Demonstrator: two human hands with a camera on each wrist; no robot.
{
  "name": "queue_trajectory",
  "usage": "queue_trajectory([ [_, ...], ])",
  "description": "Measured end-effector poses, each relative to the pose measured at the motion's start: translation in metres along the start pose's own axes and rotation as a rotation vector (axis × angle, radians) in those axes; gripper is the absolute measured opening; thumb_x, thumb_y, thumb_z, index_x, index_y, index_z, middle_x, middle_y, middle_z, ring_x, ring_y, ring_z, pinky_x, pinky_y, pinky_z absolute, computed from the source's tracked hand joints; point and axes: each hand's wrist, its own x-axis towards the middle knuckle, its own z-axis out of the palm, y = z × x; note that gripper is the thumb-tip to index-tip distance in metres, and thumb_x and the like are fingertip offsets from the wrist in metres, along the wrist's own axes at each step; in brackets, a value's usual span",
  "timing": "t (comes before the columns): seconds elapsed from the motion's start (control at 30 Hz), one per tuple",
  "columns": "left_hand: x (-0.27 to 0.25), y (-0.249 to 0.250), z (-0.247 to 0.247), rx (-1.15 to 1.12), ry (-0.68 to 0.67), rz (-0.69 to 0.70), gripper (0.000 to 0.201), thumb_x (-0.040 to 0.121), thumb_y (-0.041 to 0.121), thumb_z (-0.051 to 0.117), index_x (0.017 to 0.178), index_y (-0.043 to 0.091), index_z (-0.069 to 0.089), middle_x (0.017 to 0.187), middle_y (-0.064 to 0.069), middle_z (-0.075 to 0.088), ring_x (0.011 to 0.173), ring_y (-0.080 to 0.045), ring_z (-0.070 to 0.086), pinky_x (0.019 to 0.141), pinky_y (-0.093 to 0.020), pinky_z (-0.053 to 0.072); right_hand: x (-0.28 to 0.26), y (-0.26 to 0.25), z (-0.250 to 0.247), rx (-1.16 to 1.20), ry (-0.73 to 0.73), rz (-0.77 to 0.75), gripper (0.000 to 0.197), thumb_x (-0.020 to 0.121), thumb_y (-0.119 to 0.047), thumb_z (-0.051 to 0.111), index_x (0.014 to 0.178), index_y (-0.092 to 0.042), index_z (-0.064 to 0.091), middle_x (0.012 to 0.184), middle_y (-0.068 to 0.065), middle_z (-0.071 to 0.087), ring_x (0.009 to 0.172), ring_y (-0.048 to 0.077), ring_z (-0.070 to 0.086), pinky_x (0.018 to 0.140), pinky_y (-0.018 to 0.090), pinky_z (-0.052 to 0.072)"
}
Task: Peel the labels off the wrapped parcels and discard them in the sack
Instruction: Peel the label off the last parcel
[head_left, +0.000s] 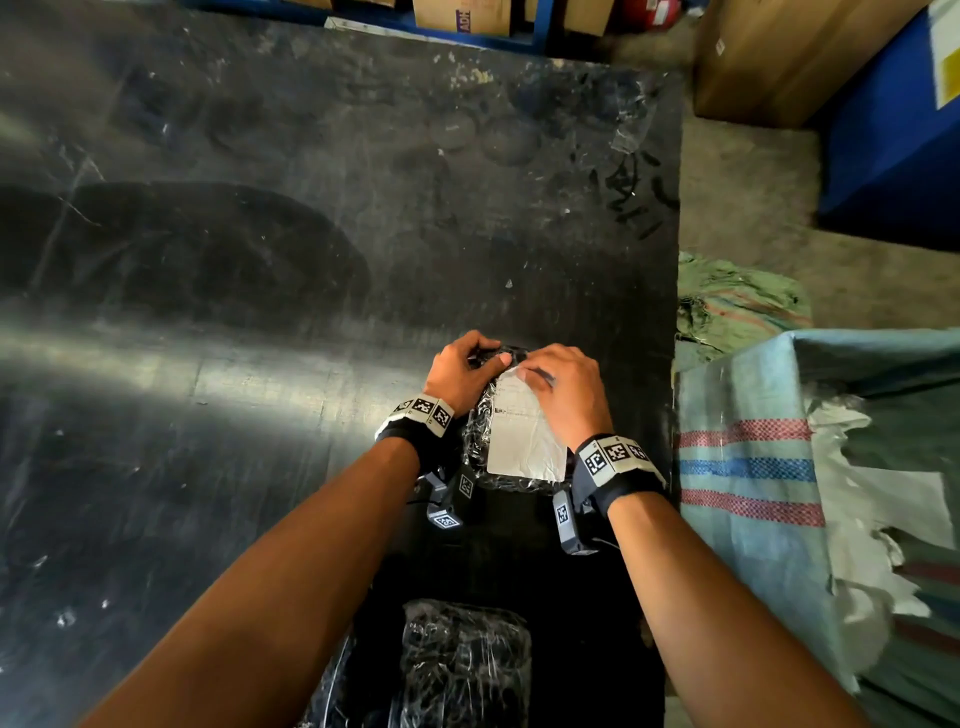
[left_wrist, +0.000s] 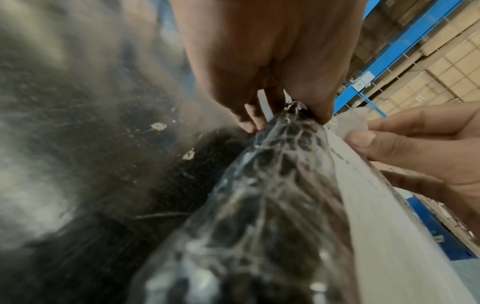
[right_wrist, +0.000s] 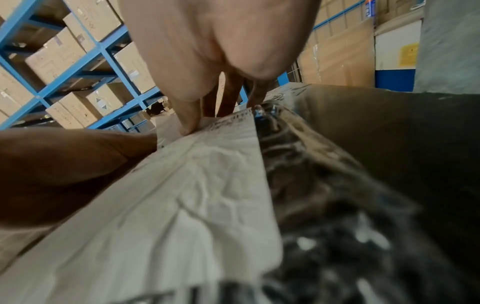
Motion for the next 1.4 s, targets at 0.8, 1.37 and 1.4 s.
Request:
queue_trajectory([
  [0.8,0.001,0.016,0.003,0.200,0.069,-0.012,0.021,0.085,0.040,0.073,0.094,0.022,0.069,0.096,0.003,0.073,0.090,-0.013,0.065,0.077,-0.021,0.043,-0.066,-0.017,-0.035,-0.083,0.108,-0.321,0.004,0.085,-0.013,0.077,0.086,-0.015,0.075,0.085,-0.002,0.063,0.081,0.018,0.057,0.080,0.040,0.048],
  [1.37,-0.061,-0.019,0.016,0.161,0.053,0.042,0.068,0.096,0.056,0.047,0.152,0.018,0.032,0.139,-0.010,0.058,0.120,-0.026,0.061,0.098,-0.045,0.052,-0.043,-0.022,-0.026,-0.043,0.072,-0.092,0.015,0.096,-0.033,0.063,0.096,-0.023,0.073,0.091,-0.007,0.063,0.085,0.016,0.061,0.067,0.039,0.054],
  [1.4,-0.061,-0.022,0.017,0.165,0.061,0.037,0.068,0.096,0.057,0.046,0.151,0.019,0.033,0.138,-0.010,0.058,0.119,-0.026,0.061,0.097,-0.046,0.052,-0.042,-0.023,-0.026,-0.056,0.062,-0.097,0.016,0.097,-0.034,0.061,0.096,-0.024,0.073,0.091,-0.007,0.063,0.086,0.016,0.062,0.066,0.040,0.054],
])
